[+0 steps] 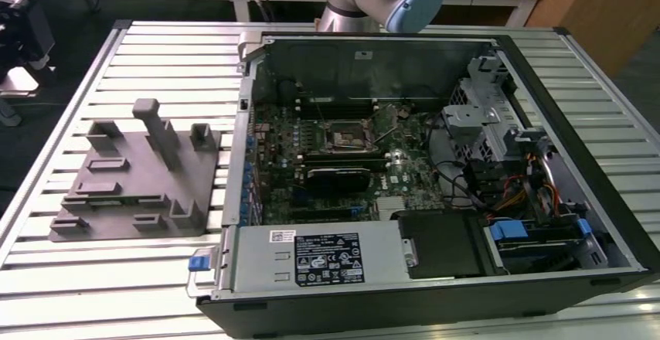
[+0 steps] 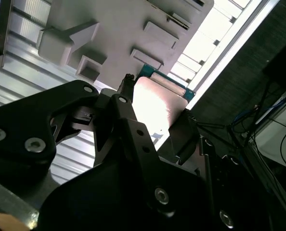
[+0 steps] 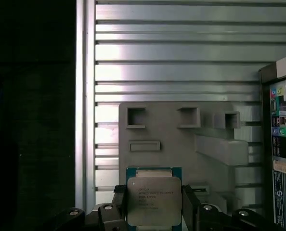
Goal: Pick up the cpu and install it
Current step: 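Pick up the cpu and move it towards the insertion slot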
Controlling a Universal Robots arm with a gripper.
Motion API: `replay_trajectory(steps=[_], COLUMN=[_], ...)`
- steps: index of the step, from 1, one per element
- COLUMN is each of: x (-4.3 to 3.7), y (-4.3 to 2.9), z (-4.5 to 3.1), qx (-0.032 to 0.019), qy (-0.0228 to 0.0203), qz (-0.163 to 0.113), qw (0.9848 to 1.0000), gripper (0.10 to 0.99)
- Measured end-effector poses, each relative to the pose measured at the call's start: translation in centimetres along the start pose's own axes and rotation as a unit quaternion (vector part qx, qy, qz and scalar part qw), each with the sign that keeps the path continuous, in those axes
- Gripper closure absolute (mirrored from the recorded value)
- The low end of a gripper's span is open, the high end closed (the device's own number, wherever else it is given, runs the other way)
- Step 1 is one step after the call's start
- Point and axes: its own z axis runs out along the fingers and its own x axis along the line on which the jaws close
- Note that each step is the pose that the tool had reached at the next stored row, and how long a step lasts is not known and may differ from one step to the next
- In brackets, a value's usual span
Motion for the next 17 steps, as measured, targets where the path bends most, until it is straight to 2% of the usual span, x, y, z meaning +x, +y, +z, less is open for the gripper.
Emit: replay_trajectory(steps=[11, 17], x=[-0.04, -0.04], y=[0.07, 0.08], z=[-1.42, -1.5], qx=[0.0, 0.0], qy=[0.0, 0.0], qz=[0.0, 0.0], qw=[1.0, 1.0], gripper=[0.545, 0.545])
